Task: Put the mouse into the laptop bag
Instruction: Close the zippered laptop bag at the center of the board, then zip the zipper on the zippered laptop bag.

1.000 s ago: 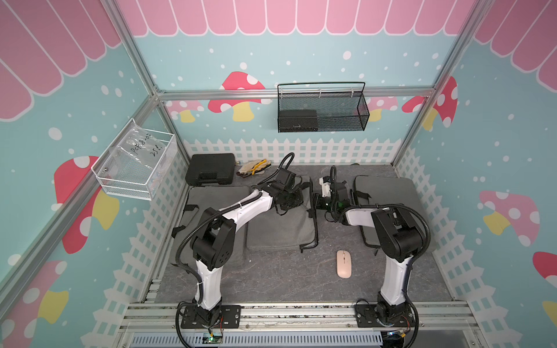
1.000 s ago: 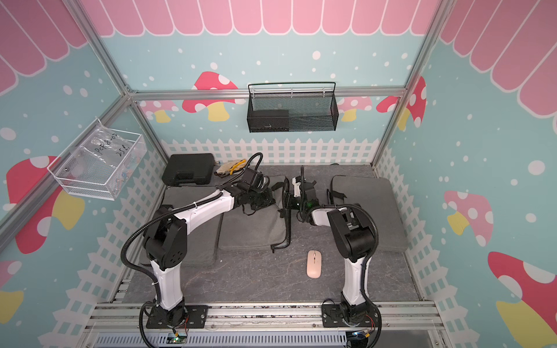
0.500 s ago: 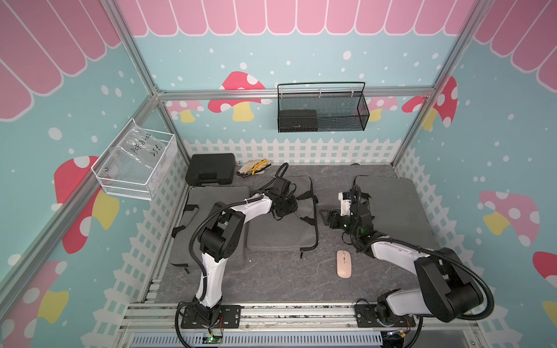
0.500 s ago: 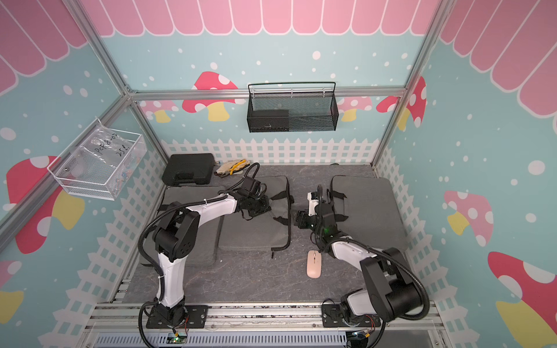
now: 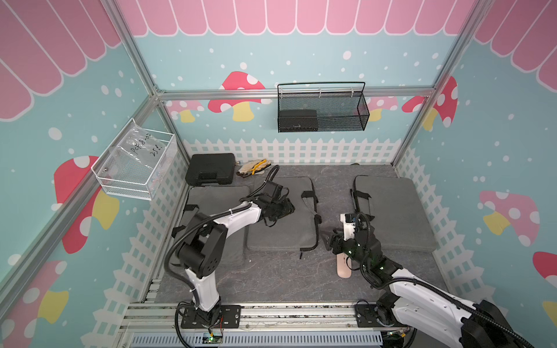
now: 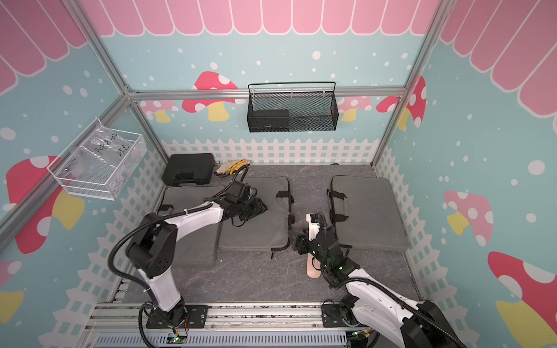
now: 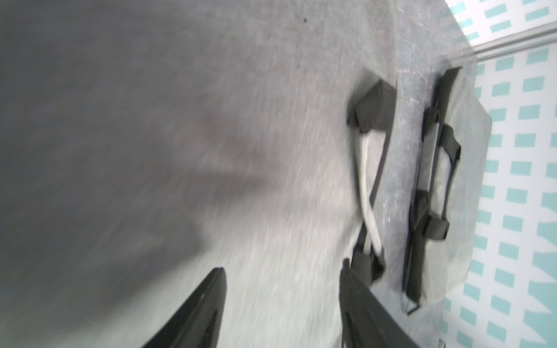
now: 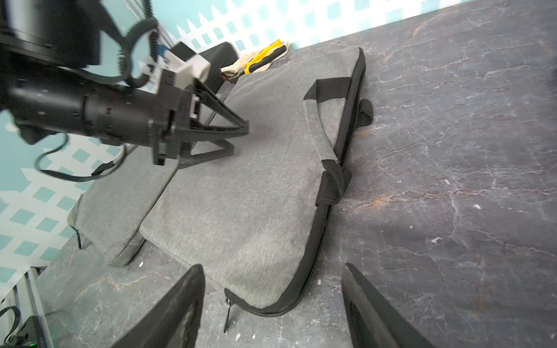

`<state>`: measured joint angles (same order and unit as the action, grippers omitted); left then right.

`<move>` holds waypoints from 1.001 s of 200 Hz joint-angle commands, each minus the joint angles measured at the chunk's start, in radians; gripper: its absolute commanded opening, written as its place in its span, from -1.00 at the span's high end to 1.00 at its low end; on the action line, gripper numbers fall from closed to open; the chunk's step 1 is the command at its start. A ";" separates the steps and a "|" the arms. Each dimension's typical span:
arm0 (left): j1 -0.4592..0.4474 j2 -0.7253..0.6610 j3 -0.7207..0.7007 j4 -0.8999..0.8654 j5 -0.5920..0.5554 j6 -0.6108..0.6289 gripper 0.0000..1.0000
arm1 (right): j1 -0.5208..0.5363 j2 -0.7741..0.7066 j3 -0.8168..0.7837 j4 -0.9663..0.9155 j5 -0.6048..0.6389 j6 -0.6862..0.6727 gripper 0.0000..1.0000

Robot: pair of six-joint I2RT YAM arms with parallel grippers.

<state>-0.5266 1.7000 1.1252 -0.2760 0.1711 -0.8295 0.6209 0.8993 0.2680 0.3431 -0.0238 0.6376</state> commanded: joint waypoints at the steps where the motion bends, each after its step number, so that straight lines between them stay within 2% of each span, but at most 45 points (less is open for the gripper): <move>1: -0.038 -0.216 -0.134 0.034 -0.173 -0.043 -0.36 | 0.044 -0.013 -0.036 -0.020 0.031 0.025 -0.46; 14: -0.059 -0.350 -0.258 0.070 -0.241 -0.108 -0.36 | 0.075 -0.004 -0.040 -0.005 0.028 0.027 -0.45; 26: -0.079 -0.447 -0.405 0.179 -0.265 -0.195 -0.37 | 0.107 0.006 -0.044 0.016 0.027 0.029 -0.44; 43: -0.097 -0.534 -0.622 0.403 -0.277 -0.323 -0.50 | 0.154 0.039 -0.030 0.028 0.032 0.025 -0.42; 53: -0.093 -0.567 -0.684 0.452 -0.269 -0.361 -0.52 | 0.185 0.066 -0.019 0.020 0.041 0.025 -0.41; 89: -0.097 -0.652 -0.633 0.096 -0.354 -0.460 -0.52 | 0.311 0.174 -0.027 0.066 0.126 0.074 -0.39; 102: -0.099 -0.684 -0.658 0.126 -0.339 -0.468 -0.51 | 0.350 0.223 -0.022 0.100 0.145 0.088 -0.37; 121: -0.116 -0.754 -0.749 0.217 -0.371 -0.553 -0.51 | 0.400 0.294 0.022 0.081 0.186 0.095 -0.34; 146: -0.116 -0.838 -0.831 0.205 -0.415 -0.662 -0.52 | 0.444 0.365 0.068 0.045 0.231 0.107 -0.24; 170: -0.118 -0.879 -0.840 0.177 -0.426 -0.680 -0.52 | 0.464 0.411 0.091 0.007 0.249 0.130 -0.21; 200: -0.119 -0.853 -0.822 0.168 -0.420 -0.688 -0.52 | 0.485 0.456 0.096 0.008 0.273 0.149 -0.20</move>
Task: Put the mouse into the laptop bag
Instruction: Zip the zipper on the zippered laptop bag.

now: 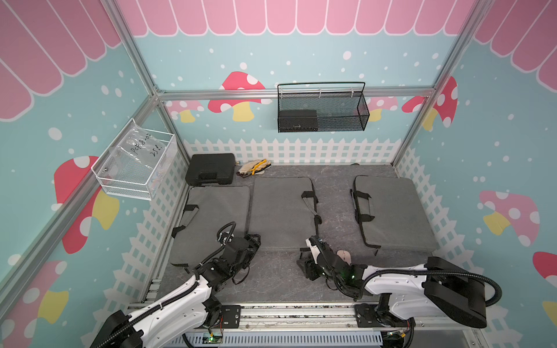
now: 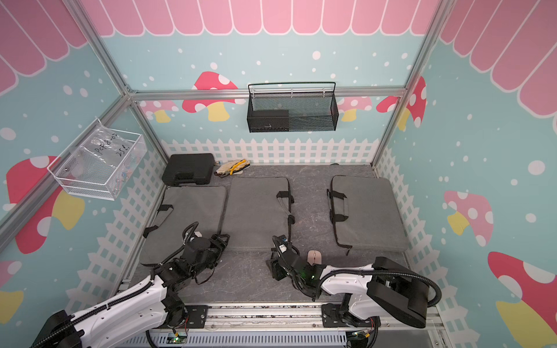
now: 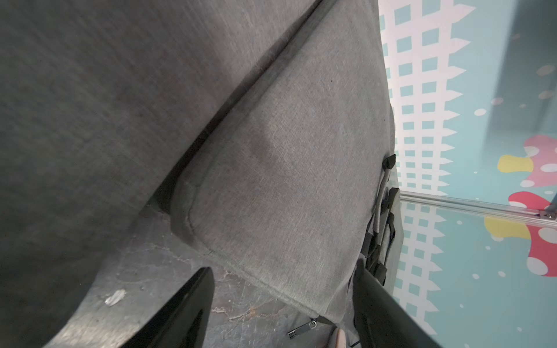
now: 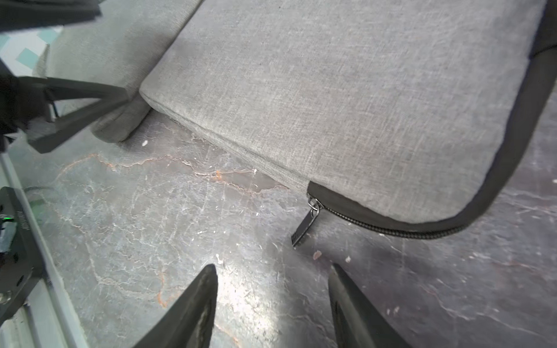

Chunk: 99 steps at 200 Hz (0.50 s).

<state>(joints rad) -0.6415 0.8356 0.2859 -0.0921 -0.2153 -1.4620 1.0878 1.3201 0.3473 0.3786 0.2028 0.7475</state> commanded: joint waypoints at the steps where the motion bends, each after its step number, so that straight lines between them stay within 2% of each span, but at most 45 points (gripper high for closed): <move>1: -0.004 0.014 0.018 -0.015 -0.033 -0.057 -0.52 | 0.018 0.036 0.017 -0.028 0.048 0.039 -0.20; 99: -0.003 0.148 0.068 -0.041 0.017 -0.136 -0.51 | 0.052 0.252 0.129 -0.044 0.059 0.017 -0.15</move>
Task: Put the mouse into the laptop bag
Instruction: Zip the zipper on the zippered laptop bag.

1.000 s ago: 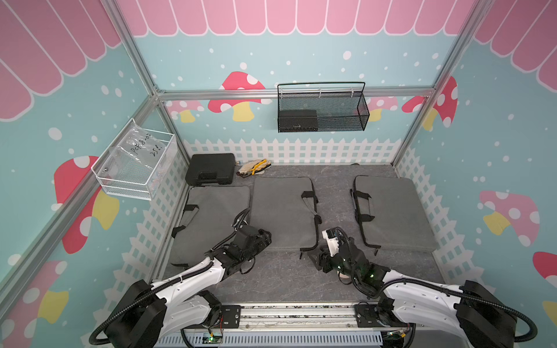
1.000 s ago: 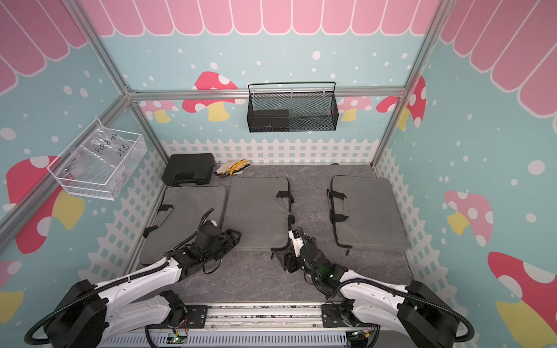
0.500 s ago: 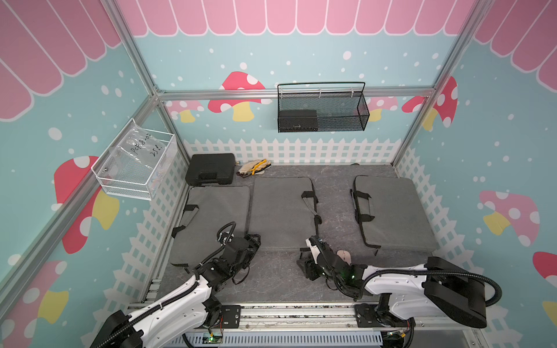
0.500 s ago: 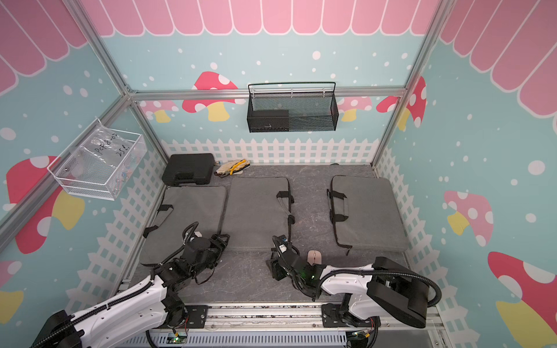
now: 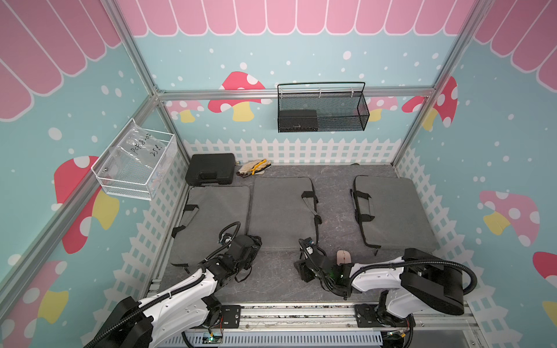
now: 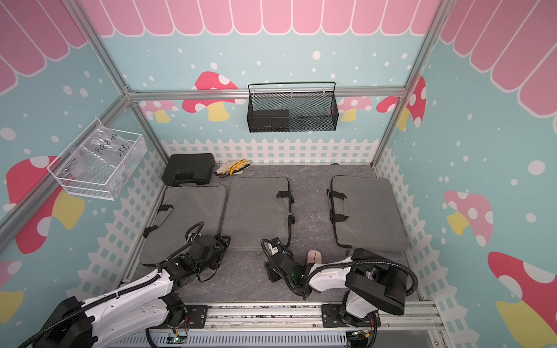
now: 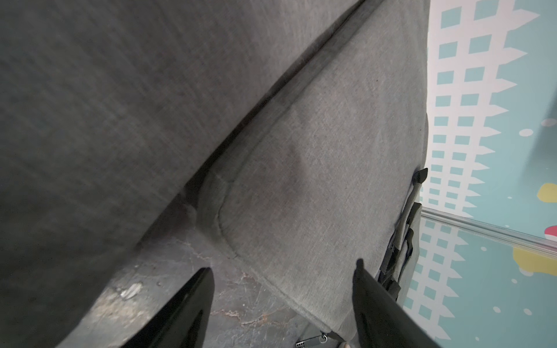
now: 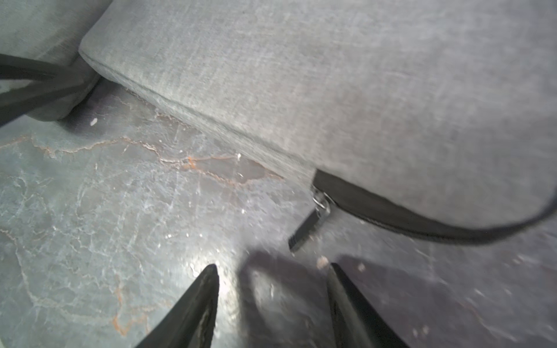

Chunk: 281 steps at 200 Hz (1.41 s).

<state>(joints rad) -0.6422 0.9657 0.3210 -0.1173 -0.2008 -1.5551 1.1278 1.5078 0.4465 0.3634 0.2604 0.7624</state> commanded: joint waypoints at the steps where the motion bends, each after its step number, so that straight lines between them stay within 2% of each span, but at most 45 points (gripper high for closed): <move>1: -0.002 0.019 0.033 -0.016 0.002 -0.043 -0.51 | 0.013 0.067 0.031 -0.028 0.001 0.002 -0.15; 42: -0.004 0.084 0.050 0.027 0.047 -0.042 -0.51 | 0.018 0.126 0.088 -0.094 0.050 0.019 -0.13; 106: -0.004 0.171 0.055 0.113 0.093 -0.034 -0.48 | 0.020 0.117 0.075 -0.203 0.169 0.102 -0.14; 130: -0.007 0.198 0.064 0.130 0.119 -0.029 -0.47 | 0.020 0.115 0.084 -0.205 0.170 0.100 -0.15; 161: -0.010 0.235 0.076 0.141 0.135 -0.020 -0.46 | 0.020 0.190 0.142 -0.202 0.188 0.097 -0.12; 190: -0.010 0.246 0.083 0.169 0.147 0.004 -0.46 | 0.020 0.239 0.180 -0.204 0.187 0.101 0.18; 239: -0.037 0.273 0.117 0.139 0.138 0.012 -0.46 | 0.024 0.208 0.158 -0.206 0.187 0.116 0.72; 281: -0.044 0.362 0.131 0.248 0.170 0.033 -0.46 | 0.059 0.155 0.140 -0.203 0.194 0.107 0.92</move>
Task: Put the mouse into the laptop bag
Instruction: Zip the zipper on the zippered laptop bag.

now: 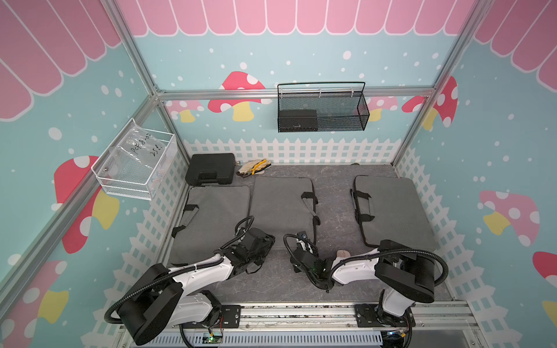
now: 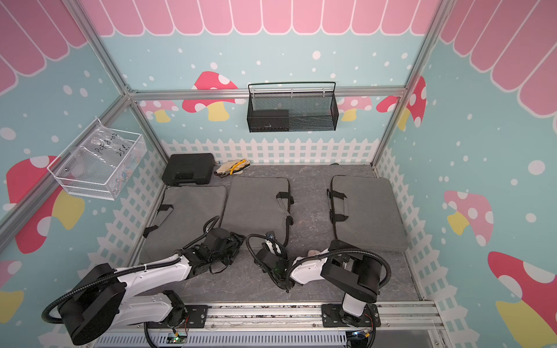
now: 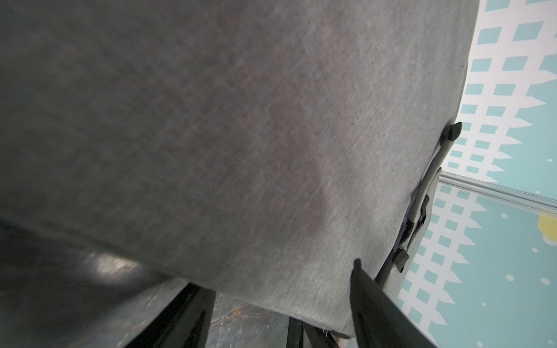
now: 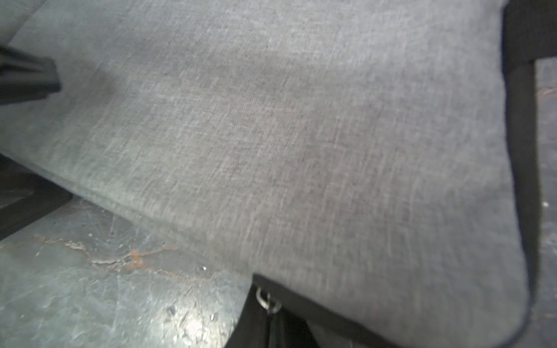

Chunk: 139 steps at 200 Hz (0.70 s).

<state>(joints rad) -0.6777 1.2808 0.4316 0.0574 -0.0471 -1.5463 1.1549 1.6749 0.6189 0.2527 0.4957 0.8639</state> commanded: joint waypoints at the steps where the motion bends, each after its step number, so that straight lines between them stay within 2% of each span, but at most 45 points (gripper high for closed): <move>1: -0.009 0.050 0.021 0.076 0.018 0.025 -0.46 | 0.033 -0.013 -0.032 -0.093 -0.041 0.004 0.92; 46: -0.015 0.157 0.001 0.245 0.033 0.022 -0.45 | 0.074 -0.068 -0.043 -0.088 -0.044 -0.006 1.00; 55: -0.014 0.175 -0.009 0.280 0.028 0.016 -0.39 | 0.077 -0.077 -0.050 -0.084 -0.042 -0.005 1.00; 79: -0.014 0.205 -0.038 0.368 0.009 0.005 0.23 | 0.078 -0.103 -0.081 -0.076 -0.021 -0.003 1.00; 98: -0.012 0.212 -0.019 0.337 0.020 0.014 1.00 | 0.070 -0.135 -0.113 -0.078 0.004 -0.005 1.00; 139: -0.011 0.219 0.036 0.240 0.041 0.058 1.00 | -0.007 -0.218 -0.204 -0.079 0.004 0.004 1.00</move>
<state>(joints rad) -0.6937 1.4834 0.4389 0.3599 0.0093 -1.5162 1.1900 1.4979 0.4740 0.2100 0.4889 0.8536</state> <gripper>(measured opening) 0.076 0.047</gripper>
